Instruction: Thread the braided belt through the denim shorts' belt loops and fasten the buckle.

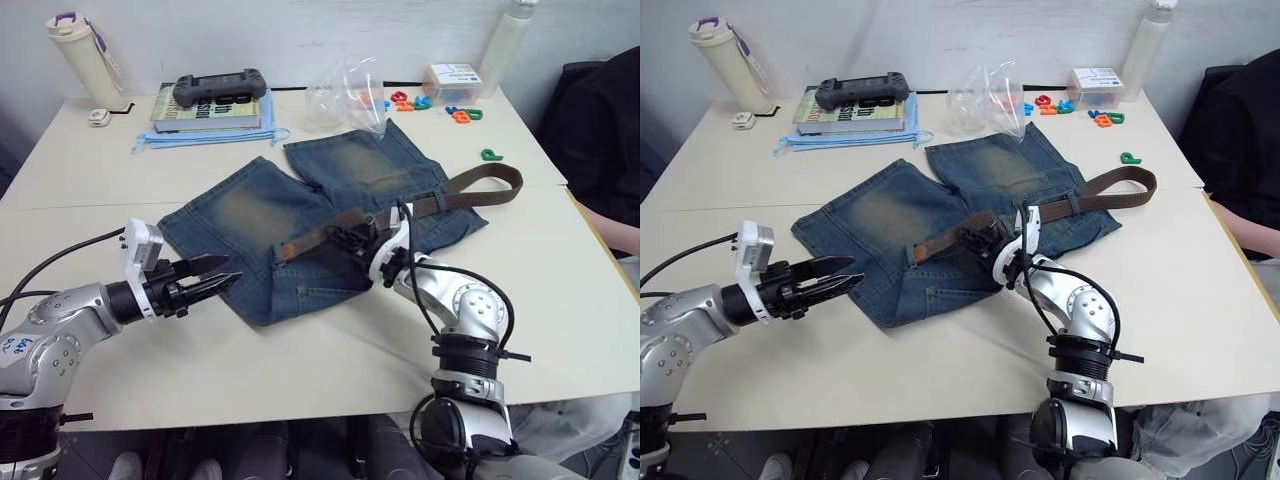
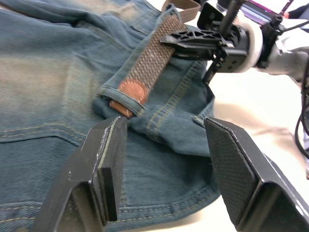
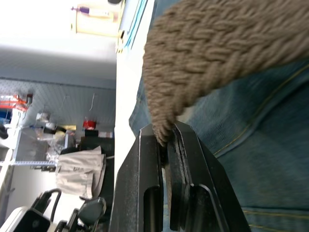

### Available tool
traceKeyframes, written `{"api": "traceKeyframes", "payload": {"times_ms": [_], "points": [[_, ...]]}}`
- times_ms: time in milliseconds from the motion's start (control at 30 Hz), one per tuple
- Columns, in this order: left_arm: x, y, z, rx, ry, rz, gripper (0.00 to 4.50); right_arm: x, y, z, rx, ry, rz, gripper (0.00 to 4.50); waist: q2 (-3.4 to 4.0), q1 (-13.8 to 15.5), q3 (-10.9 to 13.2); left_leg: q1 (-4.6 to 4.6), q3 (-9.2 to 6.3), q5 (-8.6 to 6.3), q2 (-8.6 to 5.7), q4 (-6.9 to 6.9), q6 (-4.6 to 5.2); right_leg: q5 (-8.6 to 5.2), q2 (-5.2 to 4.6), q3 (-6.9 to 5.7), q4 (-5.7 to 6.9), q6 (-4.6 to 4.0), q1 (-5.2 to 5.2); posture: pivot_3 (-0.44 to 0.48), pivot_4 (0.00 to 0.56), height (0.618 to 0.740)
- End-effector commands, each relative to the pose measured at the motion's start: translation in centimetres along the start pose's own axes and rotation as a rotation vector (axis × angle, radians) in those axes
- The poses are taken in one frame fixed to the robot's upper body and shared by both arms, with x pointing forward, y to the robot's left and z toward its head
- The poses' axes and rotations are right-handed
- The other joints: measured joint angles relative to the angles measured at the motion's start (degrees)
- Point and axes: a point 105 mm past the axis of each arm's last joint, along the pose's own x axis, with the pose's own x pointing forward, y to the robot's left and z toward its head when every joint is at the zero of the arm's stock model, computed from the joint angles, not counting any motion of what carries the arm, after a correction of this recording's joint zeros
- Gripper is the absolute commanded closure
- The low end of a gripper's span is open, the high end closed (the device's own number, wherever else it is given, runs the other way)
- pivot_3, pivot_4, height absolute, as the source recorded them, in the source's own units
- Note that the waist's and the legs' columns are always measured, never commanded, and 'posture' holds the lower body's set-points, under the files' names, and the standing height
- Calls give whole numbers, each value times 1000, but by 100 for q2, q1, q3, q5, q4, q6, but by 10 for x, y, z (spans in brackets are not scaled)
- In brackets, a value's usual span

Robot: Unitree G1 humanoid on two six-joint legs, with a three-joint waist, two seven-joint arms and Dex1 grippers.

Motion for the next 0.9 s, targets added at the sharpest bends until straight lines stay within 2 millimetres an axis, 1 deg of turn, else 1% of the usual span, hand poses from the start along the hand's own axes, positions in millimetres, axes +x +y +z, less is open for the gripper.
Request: {"api": "traceKeyframes", "payload": {"times_ms": [33,200,367,433,533,600,700,800,900], "points": [[-1,2,11,37,-28,18,1653,13,12,-13,-10,38,42,4500,0,-3,0,0,0,0,0,0,0,0,0,0,-1,0,0,0,150,667],[2,7,8,9,-22,46,1653,25,11,-30,-27,90,35,4500,0,-7,0,0,0,0,-1,-1,-1,0,1,0,1,0,-3,0,150,667],[3,15,-7,-40,5,85,1653,36,12,-53,-55,162,39,4500,-1,-18,-1,0,1,0,-1,-1,-1,0,1,-1,3,0,-4,0,150,667],[2,16,-16,-50,30,91,1653,39,13,-58,-54,177,47,4500,-2,-24,-1,0,0,0,-1,0,-1,0,2,-1,6,0,-4,0,150,667],[2,15,-30,-77,68,90,1653,41,13,-60,-28,178,63,4500,-2,-64,-1,2,0,1,-1,0,-3,0,2,0,8,0,-4,0,150,667],[4,13,-34,-98,72,83,1653,42,14,-59,-1,179,87,4500,-2,-84,-1,3,0,1,0,-1,-3,0,2,-1,10,0,-4,0,150,667],[8,12,-37,-137,54,79,1653,41,19,-56,30,186,153,4500,-4,-108,-2,6,-1,2,0,1,-4,0,1,-1,11,-1,0,0,150,667],[10,19,-40,-107,67,96,1653,40,16,-56,-3,213,172,4500,-4,-135,-2,8,0,2,1,0,-4,0,2,-1,14,-1,0,0,150,667],[14,22,-34,-62,63,81,1653,41,17,-58,-40,240,195,4500,-4,-134,-2,7,0,3,3,0,-7,1,5,-2,18,-2,-5,0,150,667]]}}
